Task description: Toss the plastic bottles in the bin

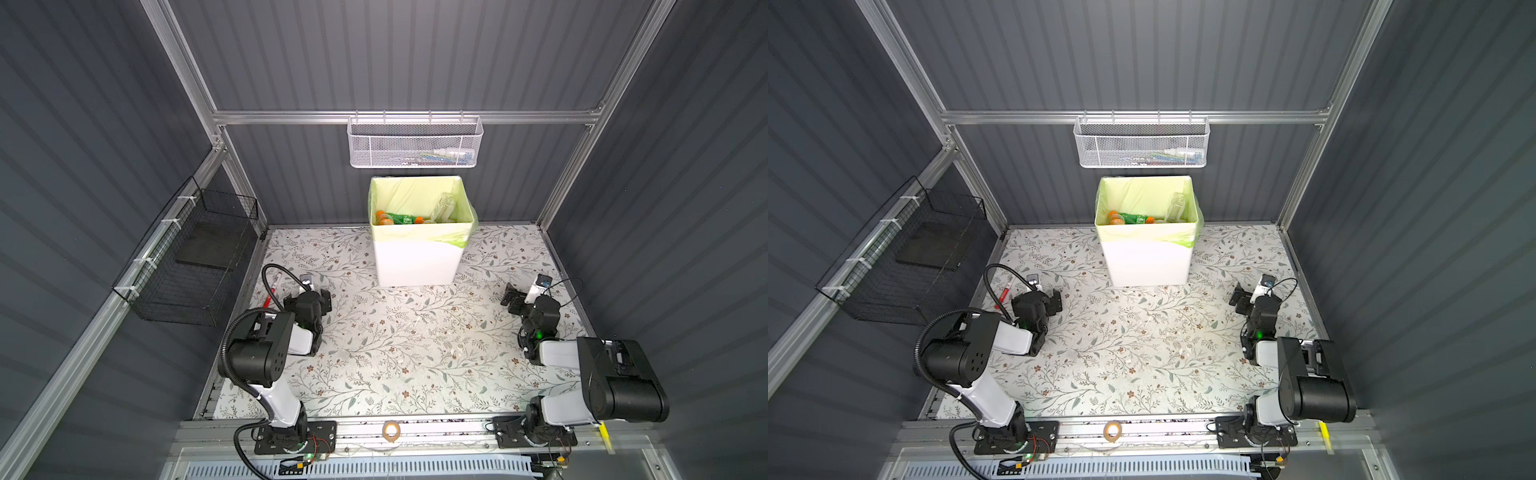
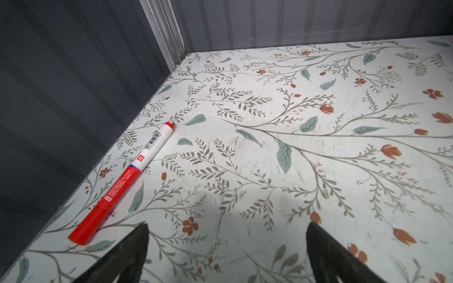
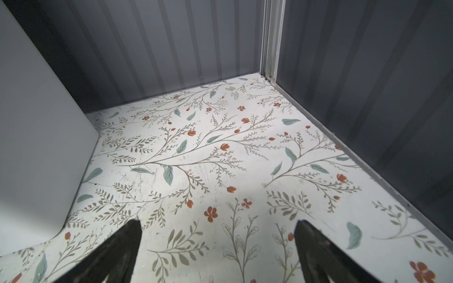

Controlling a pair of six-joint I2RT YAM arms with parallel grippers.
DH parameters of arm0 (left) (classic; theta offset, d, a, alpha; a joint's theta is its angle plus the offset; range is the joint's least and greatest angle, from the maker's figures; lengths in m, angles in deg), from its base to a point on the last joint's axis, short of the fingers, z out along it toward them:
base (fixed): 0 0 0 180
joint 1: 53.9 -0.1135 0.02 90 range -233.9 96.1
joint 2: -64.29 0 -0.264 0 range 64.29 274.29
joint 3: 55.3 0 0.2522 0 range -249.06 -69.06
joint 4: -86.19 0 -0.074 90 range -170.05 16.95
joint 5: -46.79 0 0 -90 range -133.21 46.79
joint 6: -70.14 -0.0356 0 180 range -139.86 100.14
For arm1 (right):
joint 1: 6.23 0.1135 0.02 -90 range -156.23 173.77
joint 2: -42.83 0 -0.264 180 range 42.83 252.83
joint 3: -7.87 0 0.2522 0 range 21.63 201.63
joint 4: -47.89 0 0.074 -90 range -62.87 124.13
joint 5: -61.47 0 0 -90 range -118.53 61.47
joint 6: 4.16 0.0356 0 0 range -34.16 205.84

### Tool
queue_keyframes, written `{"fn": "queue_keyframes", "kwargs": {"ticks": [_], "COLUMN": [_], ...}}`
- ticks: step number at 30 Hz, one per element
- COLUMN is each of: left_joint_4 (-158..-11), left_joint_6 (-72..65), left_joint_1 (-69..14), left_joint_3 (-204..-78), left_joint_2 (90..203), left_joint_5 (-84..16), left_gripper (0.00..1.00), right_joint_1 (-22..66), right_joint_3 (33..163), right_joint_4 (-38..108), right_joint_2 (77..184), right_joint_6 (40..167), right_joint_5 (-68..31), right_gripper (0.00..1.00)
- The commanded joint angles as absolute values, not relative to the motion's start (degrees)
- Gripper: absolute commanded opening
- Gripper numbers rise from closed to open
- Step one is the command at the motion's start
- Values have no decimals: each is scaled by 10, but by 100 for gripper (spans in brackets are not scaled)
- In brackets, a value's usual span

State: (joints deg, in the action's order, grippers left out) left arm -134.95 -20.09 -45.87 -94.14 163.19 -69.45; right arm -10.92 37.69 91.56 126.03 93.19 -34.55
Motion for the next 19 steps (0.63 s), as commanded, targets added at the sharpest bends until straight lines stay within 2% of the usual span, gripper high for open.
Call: {"fn": "queue_keyframes", "kwargs": {"ticks": [1, 19], "left_joint_4": [-1353, -1348], "left_joint_6": [-193, -192], "left_joint_1": [-463, -467], "left_joint_3": [-947, -949], "left_joint_2": [1627, 1627], "left_joint_5": [-691, -682], "left_gripper": [100, 100], "right_joint_1": [-108, -108], "right_joint_3": [377, 377], "right_joint_4": [948, 947], "right_joint_2": [1265, 1263], "right_joint_6": [924, 924], "right_joint_5": [-338, -338], "right_gripper": [99, 99]}}
